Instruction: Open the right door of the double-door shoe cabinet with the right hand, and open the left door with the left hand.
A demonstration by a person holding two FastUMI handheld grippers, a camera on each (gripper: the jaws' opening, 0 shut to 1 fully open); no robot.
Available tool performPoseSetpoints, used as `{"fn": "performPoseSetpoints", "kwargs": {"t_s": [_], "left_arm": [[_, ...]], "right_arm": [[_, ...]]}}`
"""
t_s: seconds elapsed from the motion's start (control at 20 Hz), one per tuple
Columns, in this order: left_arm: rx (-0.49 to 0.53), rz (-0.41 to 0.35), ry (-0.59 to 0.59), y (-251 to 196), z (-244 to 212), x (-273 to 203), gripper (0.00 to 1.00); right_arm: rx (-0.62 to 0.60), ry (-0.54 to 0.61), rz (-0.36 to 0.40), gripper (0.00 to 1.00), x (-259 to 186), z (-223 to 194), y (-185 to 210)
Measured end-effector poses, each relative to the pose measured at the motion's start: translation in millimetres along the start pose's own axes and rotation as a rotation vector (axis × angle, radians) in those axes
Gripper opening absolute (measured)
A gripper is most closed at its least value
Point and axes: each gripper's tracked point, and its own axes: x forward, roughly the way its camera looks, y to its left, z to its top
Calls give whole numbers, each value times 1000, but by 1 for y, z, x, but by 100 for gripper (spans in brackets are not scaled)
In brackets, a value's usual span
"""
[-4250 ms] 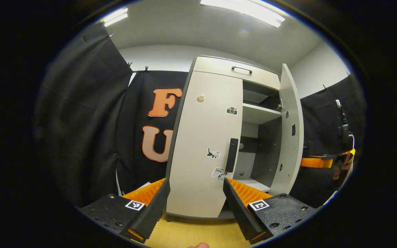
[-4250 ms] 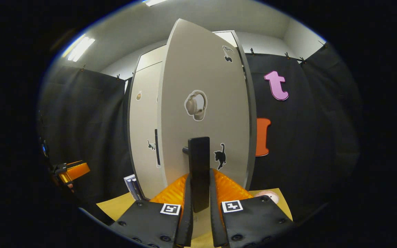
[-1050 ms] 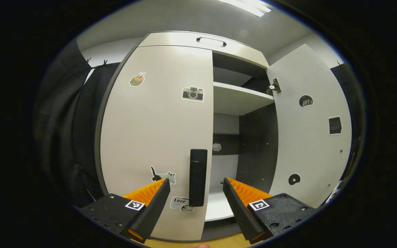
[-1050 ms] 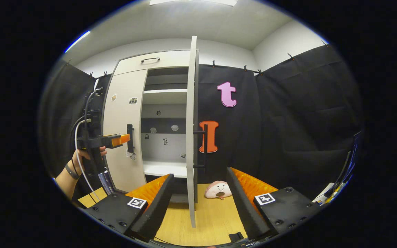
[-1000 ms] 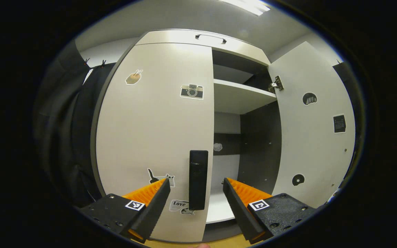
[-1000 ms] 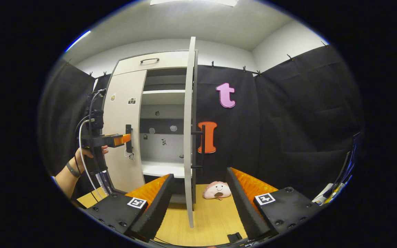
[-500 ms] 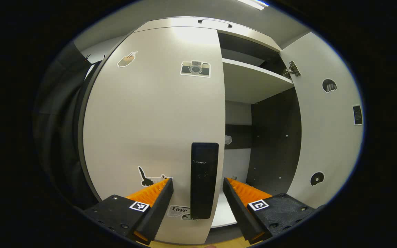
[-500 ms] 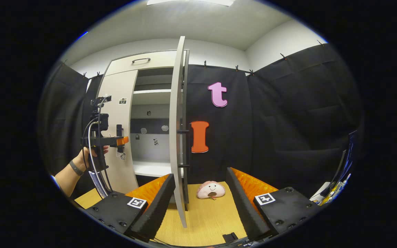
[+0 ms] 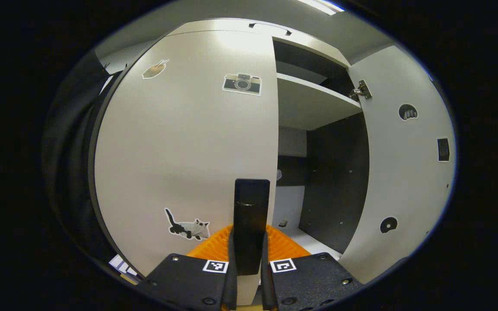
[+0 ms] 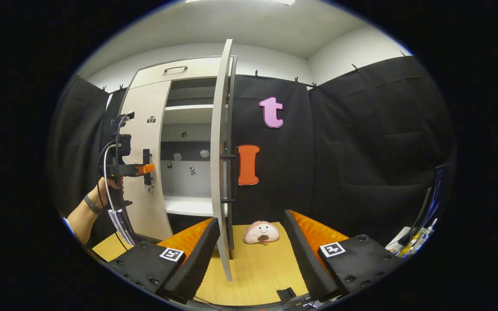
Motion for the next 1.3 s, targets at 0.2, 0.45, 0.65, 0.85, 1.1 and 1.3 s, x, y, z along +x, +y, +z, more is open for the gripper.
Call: {"fn": "performPoseSetpoints", "kwargs": {"t_s": [0.2, 0.45, 0.65, 0.85, 1.1, 1.3], "left_arm": [[11, -32, 16, 3, -1, -35, 21], [25, -67, 36, 20, 3, -94, 21], [80, -63, 17, 29, 6, -126, 21], [93, -39, 14, 47, 10, -151, 21], [121, 13, 2, 78, 14, -179, 20], [133, 68, -2, 101, 17, -196, 20]], "right_arm": [[7, -3, 19, 100, 2, -1, 11], [22, -33, 41, 99, -1, 8, 24], [11, -49, 51, 99, -1, 12, 29], [3, -61, 48, 99, 1, 13, 29], [6, -66, 50, 94, 7, 11, 29], [9, -66, 62, 99, 15, 12, 32]]}}
